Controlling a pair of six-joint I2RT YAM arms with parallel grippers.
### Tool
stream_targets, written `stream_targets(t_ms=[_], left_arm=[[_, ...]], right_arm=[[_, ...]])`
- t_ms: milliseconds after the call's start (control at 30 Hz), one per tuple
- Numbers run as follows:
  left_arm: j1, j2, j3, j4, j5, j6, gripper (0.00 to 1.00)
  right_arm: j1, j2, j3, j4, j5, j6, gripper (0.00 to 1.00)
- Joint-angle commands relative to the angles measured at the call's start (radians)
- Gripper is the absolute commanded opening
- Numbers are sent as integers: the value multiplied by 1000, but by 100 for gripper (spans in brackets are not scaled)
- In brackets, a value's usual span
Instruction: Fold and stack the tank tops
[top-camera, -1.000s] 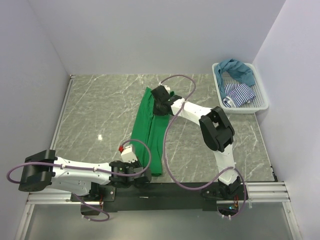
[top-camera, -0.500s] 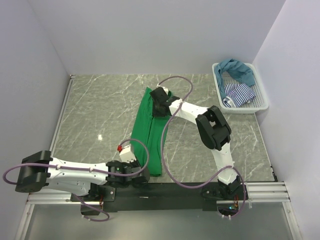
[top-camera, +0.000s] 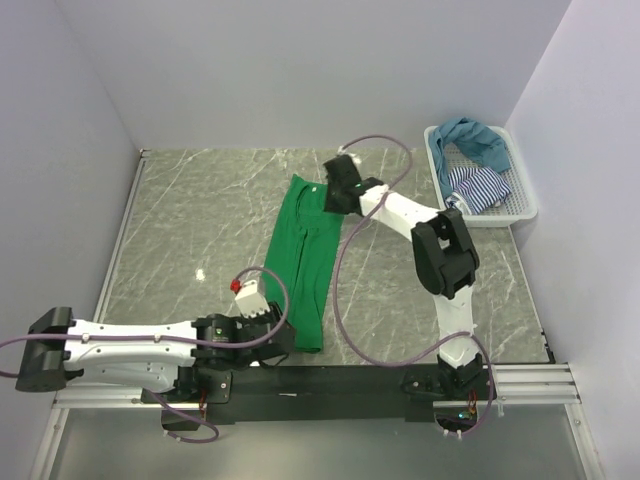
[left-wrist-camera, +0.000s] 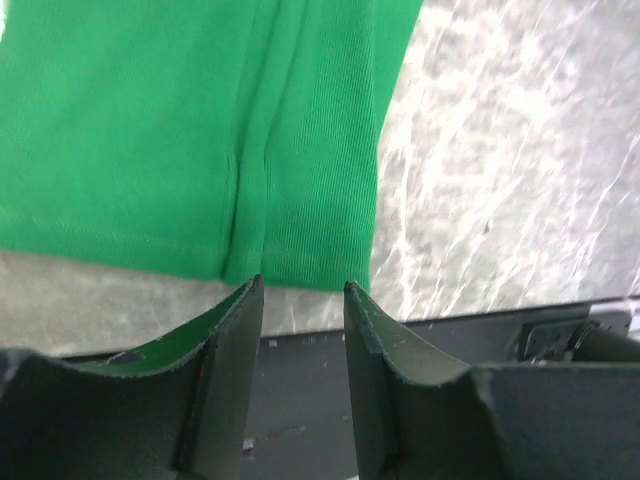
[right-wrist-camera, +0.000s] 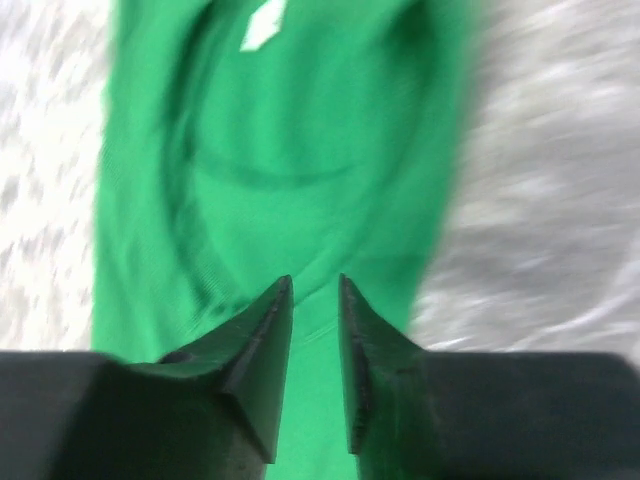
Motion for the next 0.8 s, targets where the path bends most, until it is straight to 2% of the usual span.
stream_targets(t_ms=[0, 133, 267, 567, 767], left_arm=[[65, -54, 31, -10, -24, 96, 43], [140, -104, 27, 14, 10, 174, 42], [212, -126, 31, 31, 34, 246, 42], [274, -138, 31, 40, 70, 306, 41], [295, -146, 21, 57, 88, 325, 41]], right_arm=[[-89, -69, 10, 33, 15, 21, 27], [-137, -39, 45, 34, -15, 27, 17], [-148, 33, 155, 12, -29, 21, 16], [-169, 205, 392, -71, -55, 33, 12], [-171, 219, 386, -22, -78, 44, 10]])
